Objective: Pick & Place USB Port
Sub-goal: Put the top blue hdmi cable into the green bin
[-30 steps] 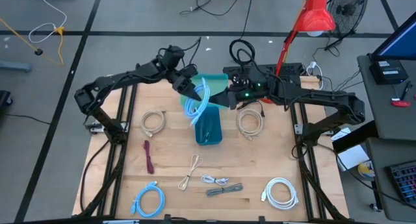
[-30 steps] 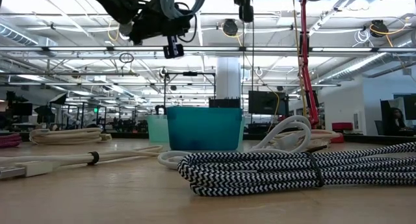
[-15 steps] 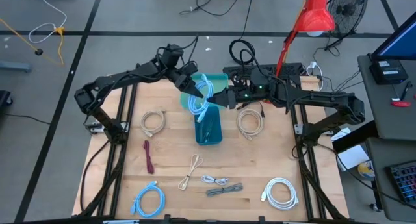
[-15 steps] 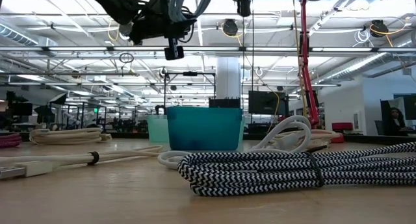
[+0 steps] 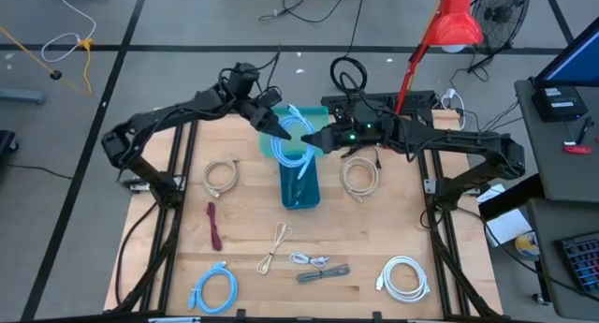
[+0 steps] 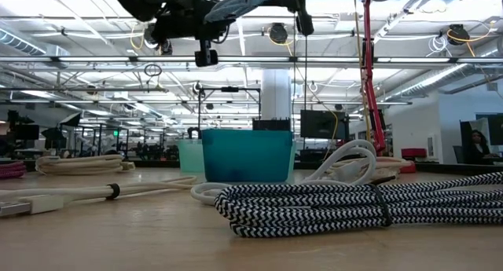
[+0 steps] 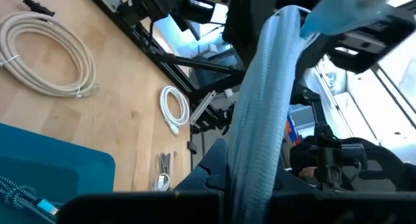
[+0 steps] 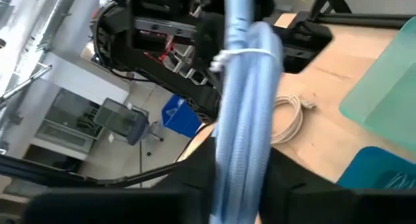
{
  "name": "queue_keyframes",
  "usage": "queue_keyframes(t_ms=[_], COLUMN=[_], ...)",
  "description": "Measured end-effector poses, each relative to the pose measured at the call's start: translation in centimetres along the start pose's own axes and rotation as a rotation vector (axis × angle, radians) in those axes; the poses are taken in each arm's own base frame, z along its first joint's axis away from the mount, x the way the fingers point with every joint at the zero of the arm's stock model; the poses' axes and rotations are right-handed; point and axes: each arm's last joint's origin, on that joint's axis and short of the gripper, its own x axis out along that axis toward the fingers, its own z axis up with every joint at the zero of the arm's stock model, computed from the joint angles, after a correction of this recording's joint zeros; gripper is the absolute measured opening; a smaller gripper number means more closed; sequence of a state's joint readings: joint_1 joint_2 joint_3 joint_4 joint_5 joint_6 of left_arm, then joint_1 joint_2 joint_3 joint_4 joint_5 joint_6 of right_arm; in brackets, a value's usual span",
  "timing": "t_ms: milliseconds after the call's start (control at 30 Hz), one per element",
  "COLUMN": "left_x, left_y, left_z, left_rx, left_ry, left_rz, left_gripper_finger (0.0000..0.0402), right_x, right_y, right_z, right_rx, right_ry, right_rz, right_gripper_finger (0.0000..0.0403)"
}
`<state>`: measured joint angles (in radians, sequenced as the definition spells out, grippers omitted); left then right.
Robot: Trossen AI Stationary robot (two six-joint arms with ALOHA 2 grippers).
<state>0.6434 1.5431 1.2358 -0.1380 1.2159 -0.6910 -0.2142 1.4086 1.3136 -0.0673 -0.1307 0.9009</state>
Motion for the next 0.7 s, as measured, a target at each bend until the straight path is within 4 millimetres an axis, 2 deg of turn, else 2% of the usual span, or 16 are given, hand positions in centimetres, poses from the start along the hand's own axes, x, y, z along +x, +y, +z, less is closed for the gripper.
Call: queue_keyframes(t_ms=[67, 233, 367, 567, 700], left_x=[-0.4, -1.5, -2.6, -4.2, -4.2], left_y=[-0.5, -2.2, -3.9, -6.2, -7.4], left_z=[-0.1, -0.6, -1.4, -4.0, -6.2], left_rx=[0.005, 0.003, 0.013, 0.082, 0.135], left_ry=[-0.007, -0.051, -0.137, -0.273, -0.304], left_rz=[-0.001, 0.038, 0.150, 0.516, 0.836], left_gripper_finger=[0.0019, 0.0064, 0.0076, 0.0080, 0.0081], right_x=[0.0, 0.1, 0.0, 0.1, -0.1], right_y=[-0.1, -0.3, -0.7, -1.3, -1.4], right_z=[0.0, -0.1, -0.3, -0.5, -0.4], right_rx=[-0.019, -0.027, -0.002, 0.001, 0.000], right_ry=[-0.002, -0.009, -0.019, -0.028, -0.057], right_rz=[-0.005, -0.042, -0.102, -0.181, -0.218], right_gripper_finger=[0.0034, 0.0034, 0.0035, 0.0034, 0.0034])
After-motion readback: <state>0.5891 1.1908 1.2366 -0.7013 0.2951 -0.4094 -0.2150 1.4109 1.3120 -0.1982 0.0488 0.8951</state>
